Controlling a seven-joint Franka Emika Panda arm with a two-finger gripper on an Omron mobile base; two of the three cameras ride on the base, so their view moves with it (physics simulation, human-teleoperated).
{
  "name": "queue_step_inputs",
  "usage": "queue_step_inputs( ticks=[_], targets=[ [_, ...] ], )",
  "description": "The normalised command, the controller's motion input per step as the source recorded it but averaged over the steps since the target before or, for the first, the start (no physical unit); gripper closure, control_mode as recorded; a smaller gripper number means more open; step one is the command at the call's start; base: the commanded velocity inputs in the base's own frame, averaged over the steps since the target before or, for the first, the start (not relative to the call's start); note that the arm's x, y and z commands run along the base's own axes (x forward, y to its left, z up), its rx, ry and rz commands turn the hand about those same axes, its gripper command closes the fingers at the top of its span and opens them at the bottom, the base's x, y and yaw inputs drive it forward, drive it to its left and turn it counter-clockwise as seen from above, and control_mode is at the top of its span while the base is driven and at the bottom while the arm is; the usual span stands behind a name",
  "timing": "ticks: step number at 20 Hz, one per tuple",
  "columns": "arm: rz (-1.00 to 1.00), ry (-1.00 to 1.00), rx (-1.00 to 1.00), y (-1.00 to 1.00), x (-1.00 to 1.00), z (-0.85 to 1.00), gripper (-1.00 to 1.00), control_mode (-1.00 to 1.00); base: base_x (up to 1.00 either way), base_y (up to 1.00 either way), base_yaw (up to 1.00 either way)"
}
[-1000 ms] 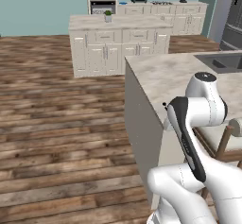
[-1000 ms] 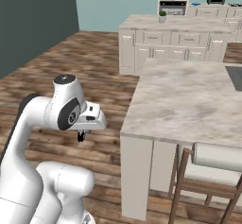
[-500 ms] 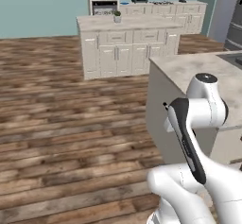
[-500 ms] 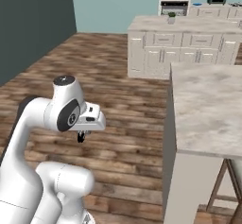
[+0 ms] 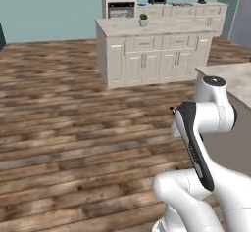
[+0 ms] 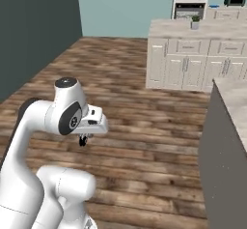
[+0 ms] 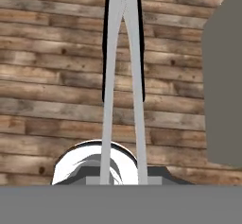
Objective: Pick up the tongs from the counter and place them near the plate next to the oven.
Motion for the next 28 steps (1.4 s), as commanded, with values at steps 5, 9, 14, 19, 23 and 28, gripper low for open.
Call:
queue_step_inputs(
  ticks=[5, 9, 14, 19, 23, 28],
  targets=[
    [0.00, 0.00, 0.00, 0.00, 0.00, 0.00, 1.00, 1.00, 1.00, 0.97, 0.00],
    [0.00, 0.00, 0.00, 0.00, 0.00, 0.00, 1.00, 1.00, 1.00, 0.90, -0.01],
    [0.00, 0.00, 0.00, 0.00, 0.00, 0.00, 1.00, 1.00, 1.00, 0.82, -0.03],
    [0.00, 0.00, 0.00, 0.00, 0.00, 0.00, 1.00, 1.00, 1.00, 0.61, -0.04],
    [0.00, 0.00, 0.00, 0.00, 0.00, 0.00, 1.00, 1.00, 1.00, 0.39, -0.03],
    [0.00, 0.00, 0.00, 0.00, 0.00, 0.00, 1.00, 1.00, 1.00, 0.21, -0.02]
  ],
)
